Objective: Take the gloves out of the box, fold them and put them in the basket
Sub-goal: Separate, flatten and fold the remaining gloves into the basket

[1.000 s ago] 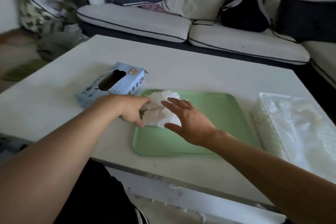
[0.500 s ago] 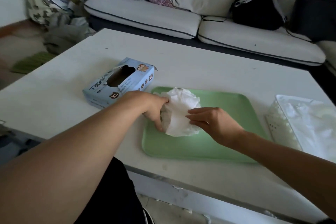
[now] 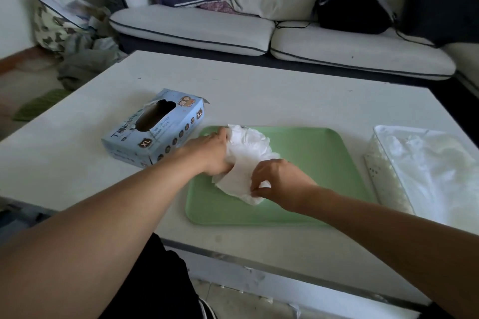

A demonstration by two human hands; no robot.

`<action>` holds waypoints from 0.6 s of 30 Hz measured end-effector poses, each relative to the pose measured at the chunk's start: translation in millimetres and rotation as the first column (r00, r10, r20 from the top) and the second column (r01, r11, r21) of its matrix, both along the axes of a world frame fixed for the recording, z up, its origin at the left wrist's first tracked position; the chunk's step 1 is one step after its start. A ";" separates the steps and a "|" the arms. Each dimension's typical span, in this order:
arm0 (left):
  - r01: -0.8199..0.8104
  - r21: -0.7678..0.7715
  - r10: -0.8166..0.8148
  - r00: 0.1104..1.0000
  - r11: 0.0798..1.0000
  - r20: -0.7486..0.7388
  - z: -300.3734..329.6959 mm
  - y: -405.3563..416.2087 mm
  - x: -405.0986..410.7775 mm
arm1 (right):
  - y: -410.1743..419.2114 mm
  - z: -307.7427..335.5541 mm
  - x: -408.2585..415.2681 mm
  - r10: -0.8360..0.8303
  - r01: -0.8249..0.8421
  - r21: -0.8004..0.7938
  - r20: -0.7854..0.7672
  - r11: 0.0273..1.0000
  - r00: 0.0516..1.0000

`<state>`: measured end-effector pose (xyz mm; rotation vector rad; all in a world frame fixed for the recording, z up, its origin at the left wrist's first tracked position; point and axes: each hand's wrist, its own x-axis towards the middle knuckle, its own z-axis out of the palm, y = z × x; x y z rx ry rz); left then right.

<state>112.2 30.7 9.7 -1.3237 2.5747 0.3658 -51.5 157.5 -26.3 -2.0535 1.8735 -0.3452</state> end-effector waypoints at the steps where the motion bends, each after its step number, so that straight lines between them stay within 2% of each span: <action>1: -0.006 -0.002 0.006 1.000 1.000 0.003 -1.0 -0.6 0.3 | 1.3 1.4 -0.4 0.005 -0.005 0.009 0.017 1.000 1.000; 4: -0.015 -0.026 0.016 1.000 1.000 0.025 -4.1 -6.3 2.3 | 6.3 26.1 -7.7 -0.017 0.020 -0.017 0.192 1.000 0.981; 5: -0.018 -0.033 0.019 0.999 0.999 0.031 -4.5 -8.1 3.7 | 7.9 39.8 -12.4 -0.065 0.074 -0.017 0.312 0.997 0.948; 6: -0.017 -0.037 0.018 0.999 0.999 0.034 -4.1 -9.7 3.8 | 10.4 55.5 -19.3 -0.133 0.149 0.002 0.469 0.989 0.873; 7: -0.019 -0.035 0.020 0.999 0.999 0.044 -3.4 -10.9 4.1 | 12.9 71.0 -25.9 -0.192 0.211 0.048 0.649 0.976 0.736; 8: -0.013 -0.036 0.015 0.999 0.999 0.049 -2.7 -11.8 4.3 | 15.1 84.4 -32.0 -0.248 0.249 0.126 0.795 0.960 0.553; 9: 0.000 -0.041 0.002 0.999 0.999 0.055 -1.1 -12.3 3.5 | 18.2 96.3 -38.1 -0.296 0.270 0.200 0.876 0.942 0.381; 10: 0.008 -0.048 -0.005 0.998 0.999 0.055 0.5 -12.8 2.6 | 21.3 104.6 -42.4 -0.336 0.291 0.256 0.903 0.922 0.269; 12: -0.006 -0.044 0.008 0.999 0.999 0.036 8.1 -11.5 -0.8 | 26.2 111.5 -49.7 -0.387 0.337 0.319 0.908 0.886 0.159; 14: -0.014 -0.002 0.014 1.000 1.000 0.025 13.7 -11.4 -3.6 | 28.0 107.2 -54.0 -0.431 0.354 0.368 0.895 0.860 0.117; 15: -0.014 0.016 0.013 0.999 1.000 0.033 17.3 -10.6 -6.2 | 29.3 102.6 -56.3 -0.456 0.353 0.390 0.881 0.850 0.125; 16: -0.009 0.033 0.008 0.999 0.999 0.043 19.8 -10.7 -8.6 | 29.4 96.3 -58.1 -0.484 0.350 0.407 0.858 0.844 0.169; 18: 0.015 0.082 -0.021 0.997 0.996 0.075 27.9 -6.5 -14.4 | 32.3 82.7 -59.6 -0.536 0.361 0.422 0.778 0.832 0.327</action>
